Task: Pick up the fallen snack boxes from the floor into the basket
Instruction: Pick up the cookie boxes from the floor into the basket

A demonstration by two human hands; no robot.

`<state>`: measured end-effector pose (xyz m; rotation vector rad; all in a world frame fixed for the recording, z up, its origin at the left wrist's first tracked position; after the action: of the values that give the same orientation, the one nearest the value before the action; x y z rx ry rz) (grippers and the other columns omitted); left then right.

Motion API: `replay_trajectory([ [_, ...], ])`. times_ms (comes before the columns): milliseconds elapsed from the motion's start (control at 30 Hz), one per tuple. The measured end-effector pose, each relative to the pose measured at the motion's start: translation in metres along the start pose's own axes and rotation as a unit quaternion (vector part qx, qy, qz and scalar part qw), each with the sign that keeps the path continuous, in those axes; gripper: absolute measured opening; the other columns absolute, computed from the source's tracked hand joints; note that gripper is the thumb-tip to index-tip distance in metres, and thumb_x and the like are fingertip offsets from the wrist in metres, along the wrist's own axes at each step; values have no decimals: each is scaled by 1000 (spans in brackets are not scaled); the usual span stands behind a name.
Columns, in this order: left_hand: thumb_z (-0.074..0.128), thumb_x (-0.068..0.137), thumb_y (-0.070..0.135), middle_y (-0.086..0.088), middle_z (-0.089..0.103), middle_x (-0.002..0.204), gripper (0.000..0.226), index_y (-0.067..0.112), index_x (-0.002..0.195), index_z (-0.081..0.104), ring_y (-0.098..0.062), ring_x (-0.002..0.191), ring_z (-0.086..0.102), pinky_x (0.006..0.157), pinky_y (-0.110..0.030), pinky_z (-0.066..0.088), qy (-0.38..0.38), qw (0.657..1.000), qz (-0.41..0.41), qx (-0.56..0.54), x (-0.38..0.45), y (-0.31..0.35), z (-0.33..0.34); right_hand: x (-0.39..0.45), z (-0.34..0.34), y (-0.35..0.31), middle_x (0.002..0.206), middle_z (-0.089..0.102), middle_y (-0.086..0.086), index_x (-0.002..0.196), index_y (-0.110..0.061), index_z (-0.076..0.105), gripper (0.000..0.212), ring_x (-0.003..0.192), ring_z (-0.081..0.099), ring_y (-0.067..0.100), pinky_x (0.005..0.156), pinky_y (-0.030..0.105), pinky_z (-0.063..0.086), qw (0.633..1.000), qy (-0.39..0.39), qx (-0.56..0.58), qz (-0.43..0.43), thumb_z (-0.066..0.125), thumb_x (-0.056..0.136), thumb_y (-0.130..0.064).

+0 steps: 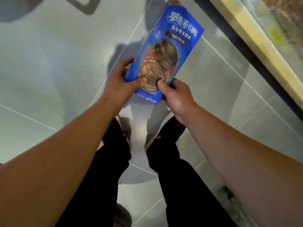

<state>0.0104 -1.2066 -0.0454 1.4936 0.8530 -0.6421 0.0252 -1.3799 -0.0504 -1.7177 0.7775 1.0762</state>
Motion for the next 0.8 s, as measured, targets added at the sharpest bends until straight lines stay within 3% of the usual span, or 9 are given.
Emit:
replay_trajectory([
  [100, 82, 61, 25, 7, 66, 108, 67, 39, 122, 58, -6, 97, 66, 88, -34, 55, -6, 999, 0, 31, -43, 26, -18, -53, -14, -12, 107, 70, -4, 111, -21, 63, 42, 101, 66, 18, 88, 33, 53, 998, -7, -57, 7, 72, 80, -47],
  [167, 83, 62, 23, 13, 63, 100, 67, 37, 124, 59, 3, 84, 62, 83, -22, 50, -14, 997, 12, 77, -78, 51, -33, -93, -31, -29, 125, 58, -5, 134, -19, 47, 66, 114, 57, 12, 88, 21, 40, 995, 33, -98, 7, 75, 80, -46],
  [233, 82, 58, 29, 20, 60, 94, 70, 35, 124, 59, 9, 78, 58, 83, -19, 48, -20, 990, 27, 136, -123, 81, -49, -142, -47, -52, 130, 49, -2, 142, -17, 36, 83, 121, 50, 13, 91, 19, 36, 988, 83, -133, -17, 79, 76, -44],
  [333, 77, 48, 41, 10, 65, 111, 82, 29, 127, 59, 0, 98, 62, 95, -26, 48, -27, 977, 63, 202, -187, 129, -76, -212, -65, -94, 141, 40, 6, 147, -12, 28, 103, 131, 43, 20, 106, 32, 40, 968, 130, -195, -91, 84, 67, -46],
  [433, 67, 43, 53, -3, 59, 120, 90, 29, 128, 58, -16, 109, 58, 101, -29, 43, -6, 955, 108, 275, -261, 181, -106, -296, -74, -147, 148, 34, 11, 150, -10, 26, 108, 137, 37, 25, 113, 37, 33, 940, 113, -269, -176, 83, 66, -47],
  [600, 86, 56, 17, 5, 43, 117, 76, 22, 127, 60, -7, 105, 47, 97, -1, 23, -6, 925, 181, 334, -369, 250, -134, -406, -73, -219, 145, 40, 10, 146, -13, 33, 106, 130, 40, 31, 108, 39, 33, 855, 39, -412, -313, 84, 61, -51],
  [800, 81, 54, 31, -6, 51, 134, 81, 19, 131, 58, -16, 124, 45, 108, -21, 32, -19, 885, 294, 360, -482, 306, -140, -506, -89, -265, 150, 40, 6, 149, -18, 35, 115, 137, 37, 27, 115, 40, 27, 771, -57, -502, -387, 74, 56, -73],
])
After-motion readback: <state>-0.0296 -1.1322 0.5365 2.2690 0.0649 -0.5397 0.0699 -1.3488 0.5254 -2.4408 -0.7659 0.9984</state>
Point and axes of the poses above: each hand's wrist, its own x-axis towards the middle knuckle, its own z-axis out of the palm, y = z × x, the point moved 3 cm from there along x, towards the middle knuckle
